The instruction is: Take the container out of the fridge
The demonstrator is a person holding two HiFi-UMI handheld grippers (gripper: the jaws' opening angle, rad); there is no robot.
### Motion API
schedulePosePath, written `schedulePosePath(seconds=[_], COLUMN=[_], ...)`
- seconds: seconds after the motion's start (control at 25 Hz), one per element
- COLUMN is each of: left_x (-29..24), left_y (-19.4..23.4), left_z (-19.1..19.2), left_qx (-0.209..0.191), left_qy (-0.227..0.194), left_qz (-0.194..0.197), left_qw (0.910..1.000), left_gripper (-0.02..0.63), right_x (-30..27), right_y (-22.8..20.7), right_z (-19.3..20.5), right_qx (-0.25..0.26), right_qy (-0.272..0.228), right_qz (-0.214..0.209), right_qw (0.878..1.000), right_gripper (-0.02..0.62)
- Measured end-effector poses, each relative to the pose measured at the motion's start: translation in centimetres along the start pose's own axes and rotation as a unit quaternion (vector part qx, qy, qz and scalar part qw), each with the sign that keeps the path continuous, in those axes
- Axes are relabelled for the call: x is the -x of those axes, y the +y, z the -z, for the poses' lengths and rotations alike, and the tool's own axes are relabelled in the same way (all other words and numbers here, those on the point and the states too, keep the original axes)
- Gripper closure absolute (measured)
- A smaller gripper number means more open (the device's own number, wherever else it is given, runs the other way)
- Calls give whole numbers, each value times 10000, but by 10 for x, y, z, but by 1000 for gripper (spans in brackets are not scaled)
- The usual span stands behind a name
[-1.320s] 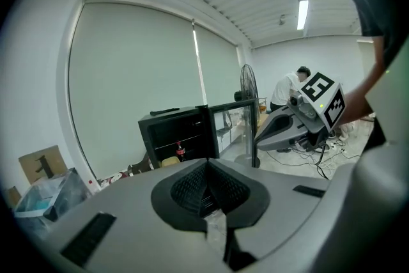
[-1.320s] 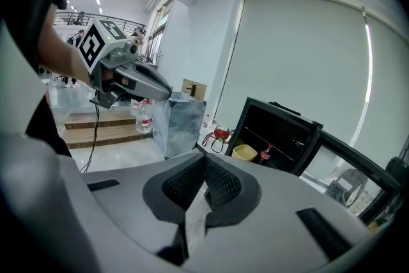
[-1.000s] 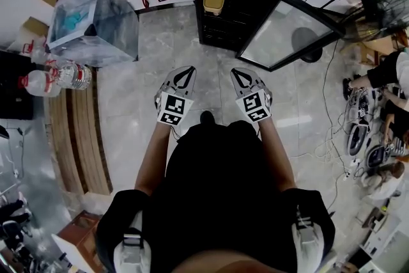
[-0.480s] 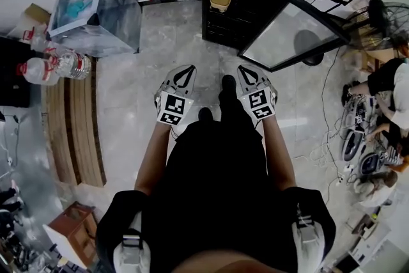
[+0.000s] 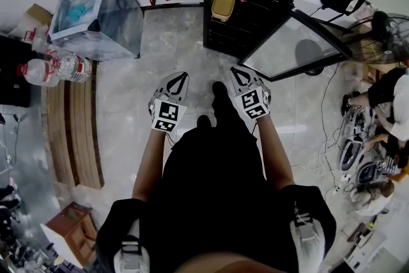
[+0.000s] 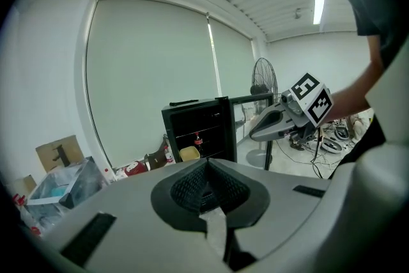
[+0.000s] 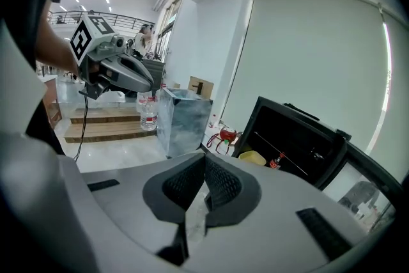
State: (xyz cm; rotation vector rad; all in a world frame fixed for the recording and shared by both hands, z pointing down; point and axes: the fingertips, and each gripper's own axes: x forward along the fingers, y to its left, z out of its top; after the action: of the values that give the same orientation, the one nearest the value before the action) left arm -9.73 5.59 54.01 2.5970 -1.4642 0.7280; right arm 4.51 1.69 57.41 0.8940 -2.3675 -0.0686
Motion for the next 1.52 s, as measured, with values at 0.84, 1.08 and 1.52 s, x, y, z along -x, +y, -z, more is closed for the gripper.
schedulePosePath(seconds=[0.84,1.08,1.52], left_x=[-114,-135,-157], left_y=[54,68,83], left_z=[-49,-54,-57], left_qx=[201,334,515], left_qy=[199,253,407], left_qz=[-226,-402,-762], left_qw=[9993,9983,9949], left_gripper=[584,584,584], right_x=[-90,-115,-147], right_y=[-115,-136,-155], right_z=[-4,-6,-11], right_qx=[25,122,322], right_qy=[70,74,-4], right_qz=[-456,-687,-1137], right_qw=[9989,9975,9930], right_gripper=[597,597,597])
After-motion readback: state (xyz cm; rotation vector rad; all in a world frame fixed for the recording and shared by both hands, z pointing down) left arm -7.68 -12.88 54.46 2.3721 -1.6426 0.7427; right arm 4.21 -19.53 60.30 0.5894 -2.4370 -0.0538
